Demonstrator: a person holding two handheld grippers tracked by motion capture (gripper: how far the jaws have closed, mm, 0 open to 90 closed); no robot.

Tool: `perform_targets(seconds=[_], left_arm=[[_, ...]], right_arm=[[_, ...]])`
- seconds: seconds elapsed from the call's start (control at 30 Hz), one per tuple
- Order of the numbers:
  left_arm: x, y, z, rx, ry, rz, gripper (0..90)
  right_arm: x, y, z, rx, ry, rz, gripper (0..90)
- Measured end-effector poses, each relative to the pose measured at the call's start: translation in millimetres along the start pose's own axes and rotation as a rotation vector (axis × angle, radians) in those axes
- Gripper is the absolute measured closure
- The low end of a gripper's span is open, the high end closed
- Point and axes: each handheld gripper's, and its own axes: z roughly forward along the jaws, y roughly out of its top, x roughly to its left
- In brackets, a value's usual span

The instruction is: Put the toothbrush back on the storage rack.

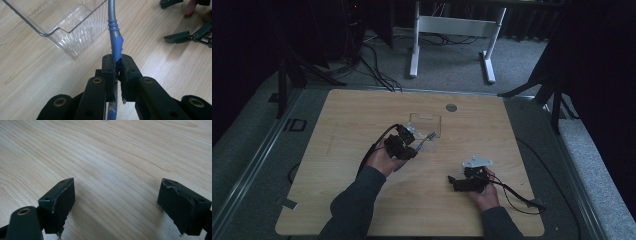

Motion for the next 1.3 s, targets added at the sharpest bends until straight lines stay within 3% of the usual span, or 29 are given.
perform_targets(seconds=[1.3], left_arm=[[-1.6,2.0,-8.8,-0.121,0.024,-0.01,82.6]], right_arm=[[0.0,0.0,0.0,0.0,0.0,0.0,14.1]])
